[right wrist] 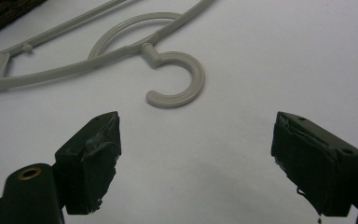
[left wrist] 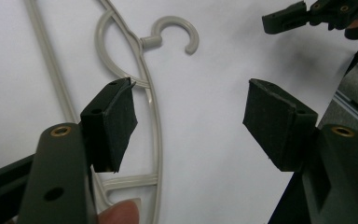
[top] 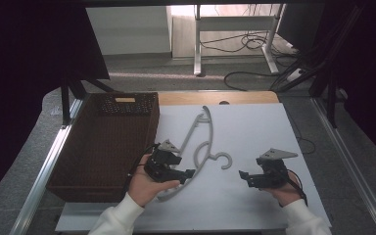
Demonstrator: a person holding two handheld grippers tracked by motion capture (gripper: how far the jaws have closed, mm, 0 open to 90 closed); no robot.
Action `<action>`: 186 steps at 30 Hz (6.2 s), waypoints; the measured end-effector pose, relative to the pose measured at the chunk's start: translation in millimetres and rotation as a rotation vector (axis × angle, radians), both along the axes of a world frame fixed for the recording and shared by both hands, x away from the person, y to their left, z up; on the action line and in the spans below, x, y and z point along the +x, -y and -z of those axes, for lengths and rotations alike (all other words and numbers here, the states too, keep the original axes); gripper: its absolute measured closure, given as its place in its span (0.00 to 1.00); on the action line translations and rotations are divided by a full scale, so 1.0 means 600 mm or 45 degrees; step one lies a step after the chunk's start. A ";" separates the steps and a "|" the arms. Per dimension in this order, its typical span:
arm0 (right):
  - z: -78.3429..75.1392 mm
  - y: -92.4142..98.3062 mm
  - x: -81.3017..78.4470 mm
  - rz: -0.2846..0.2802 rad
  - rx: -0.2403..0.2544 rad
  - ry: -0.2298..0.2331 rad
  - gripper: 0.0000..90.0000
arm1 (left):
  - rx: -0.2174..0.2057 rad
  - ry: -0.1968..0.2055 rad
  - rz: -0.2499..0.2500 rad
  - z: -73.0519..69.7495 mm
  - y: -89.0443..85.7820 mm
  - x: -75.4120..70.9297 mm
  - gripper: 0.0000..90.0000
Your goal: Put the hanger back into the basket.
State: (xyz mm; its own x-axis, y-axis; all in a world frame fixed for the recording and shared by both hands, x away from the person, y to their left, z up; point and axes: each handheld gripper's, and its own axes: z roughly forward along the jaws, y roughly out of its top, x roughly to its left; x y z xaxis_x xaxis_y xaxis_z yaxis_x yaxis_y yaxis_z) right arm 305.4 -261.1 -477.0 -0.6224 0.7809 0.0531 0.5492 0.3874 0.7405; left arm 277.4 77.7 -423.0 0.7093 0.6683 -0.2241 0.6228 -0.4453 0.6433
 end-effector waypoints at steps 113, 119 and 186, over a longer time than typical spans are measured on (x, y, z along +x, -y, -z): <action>-0.006 0.000 -0.008 -0.066 0.003 0.069 0.22 | -0.167 -0.257 -0.055 0.069 0.034 0.087 0.91; -0.006 0.004 -0.009 -0.058 0.002 0.074 0.22 | -0.244 -0.256 -0.064 0.061 0.033 0.086 0.91; -0.004 0.035 -0.022 0.009 -0.040 0.099 0.22 | -0.626 0.026 -0.147 -0.136 -0.187 0.044 0.91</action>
